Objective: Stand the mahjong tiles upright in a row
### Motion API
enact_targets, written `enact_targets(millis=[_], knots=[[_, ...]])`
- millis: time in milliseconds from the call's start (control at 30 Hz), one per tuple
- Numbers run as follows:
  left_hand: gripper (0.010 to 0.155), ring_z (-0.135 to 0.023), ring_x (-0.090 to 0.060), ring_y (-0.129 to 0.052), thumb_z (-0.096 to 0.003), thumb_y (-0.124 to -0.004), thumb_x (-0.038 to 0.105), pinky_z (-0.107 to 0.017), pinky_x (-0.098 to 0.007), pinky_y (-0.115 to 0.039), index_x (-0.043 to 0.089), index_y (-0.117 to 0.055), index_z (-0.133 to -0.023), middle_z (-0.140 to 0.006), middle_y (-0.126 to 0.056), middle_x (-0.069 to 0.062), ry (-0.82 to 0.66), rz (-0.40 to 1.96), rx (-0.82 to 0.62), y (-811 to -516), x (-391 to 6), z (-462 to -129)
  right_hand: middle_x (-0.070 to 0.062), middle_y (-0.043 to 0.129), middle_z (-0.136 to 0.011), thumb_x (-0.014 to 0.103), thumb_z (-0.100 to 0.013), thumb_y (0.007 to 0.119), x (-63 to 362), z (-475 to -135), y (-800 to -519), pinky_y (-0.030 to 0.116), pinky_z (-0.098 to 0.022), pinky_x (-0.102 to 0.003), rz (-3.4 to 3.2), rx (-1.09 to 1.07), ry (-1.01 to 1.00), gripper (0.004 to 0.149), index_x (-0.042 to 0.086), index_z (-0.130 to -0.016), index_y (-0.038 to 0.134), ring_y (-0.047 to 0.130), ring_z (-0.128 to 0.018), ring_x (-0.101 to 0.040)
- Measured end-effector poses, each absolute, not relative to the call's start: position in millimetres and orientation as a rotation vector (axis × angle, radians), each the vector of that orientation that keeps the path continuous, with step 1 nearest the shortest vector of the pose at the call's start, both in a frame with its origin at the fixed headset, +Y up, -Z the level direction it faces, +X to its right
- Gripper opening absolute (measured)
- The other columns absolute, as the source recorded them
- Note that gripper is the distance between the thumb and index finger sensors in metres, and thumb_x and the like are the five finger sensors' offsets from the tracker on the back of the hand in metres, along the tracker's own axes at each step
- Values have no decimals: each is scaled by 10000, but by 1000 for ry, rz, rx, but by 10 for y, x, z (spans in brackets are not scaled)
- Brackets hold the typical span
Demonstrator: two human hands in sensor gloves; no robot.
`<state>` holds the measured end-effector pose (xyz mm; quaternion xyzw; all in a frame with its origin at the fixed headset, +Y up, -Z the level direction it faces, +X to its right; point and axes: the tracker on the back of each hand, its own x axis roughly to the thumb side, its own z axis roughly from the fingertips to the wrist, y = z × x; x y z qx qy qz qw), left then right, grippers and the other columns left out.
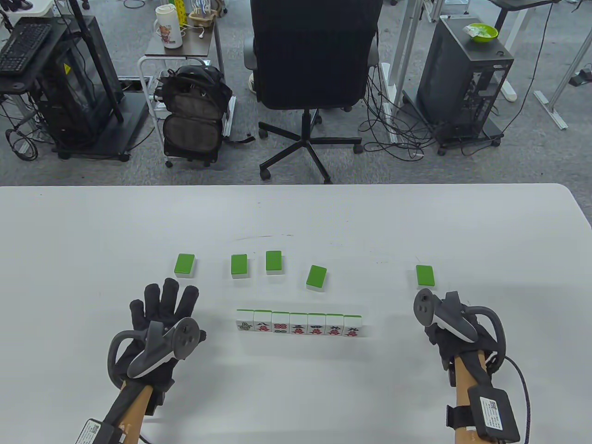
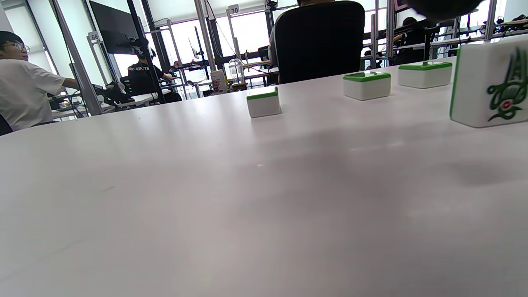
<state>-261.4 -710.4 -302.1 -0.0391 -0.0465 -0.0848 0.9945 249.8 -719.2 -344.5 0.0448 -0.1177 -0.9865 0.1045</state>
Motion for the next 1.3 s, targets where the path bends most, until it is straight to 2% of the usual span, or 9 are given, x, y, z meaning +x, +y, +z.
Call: enact_targets(millis=[233,500,833,1300], knots=[[925,-1182,-551,-179,-592,-645,651,-831,-718,-229,292,-46,-1198,-1299,-59,-150,-94,-166,-74,-7102,-2617,-3023,64,694,-1066,431,-470,790,2135,-3439,-7036,765,-687,-358,-2916,-68,-399,553,478,-935,494,864,-802,-213],[925,-1181,-552,-179,-592,-646,650,-831,-718,-229,292,-46,-1198,-1299,-58,-150,-94,-162,-72,-7105,-2625,-3023,89,694,-1066,425,-467,796,1787,-3468,-7065,760,-697,-357,-2902,-217,-458,591,469,-957,469,860,-817,-209],[923,-1182,-551,-177,-593,-645,650,-831,-718,-226,295,-45,-1198,-1299,-58,-150,-89,-147,-68,-7117,-2653,-3028,113,693,-1057,423,-460,809,1566,-3569,-7180,753,-704,-350,-2926,-273,-532,712,397,-1019,369,850,-825,-202],[926,-1182,-551,-180,-591,-648,649,-832,-717,-229,293,-46,-1198,-1299,-60,-151,-88,-145,-67,-7115,-2670,-3027,114,690,-1058,405,-461,816,1457,-3599,-7319,753,-710,-342,-2911,-310,-589,746,375,-1036,342,849,-832,-201]])
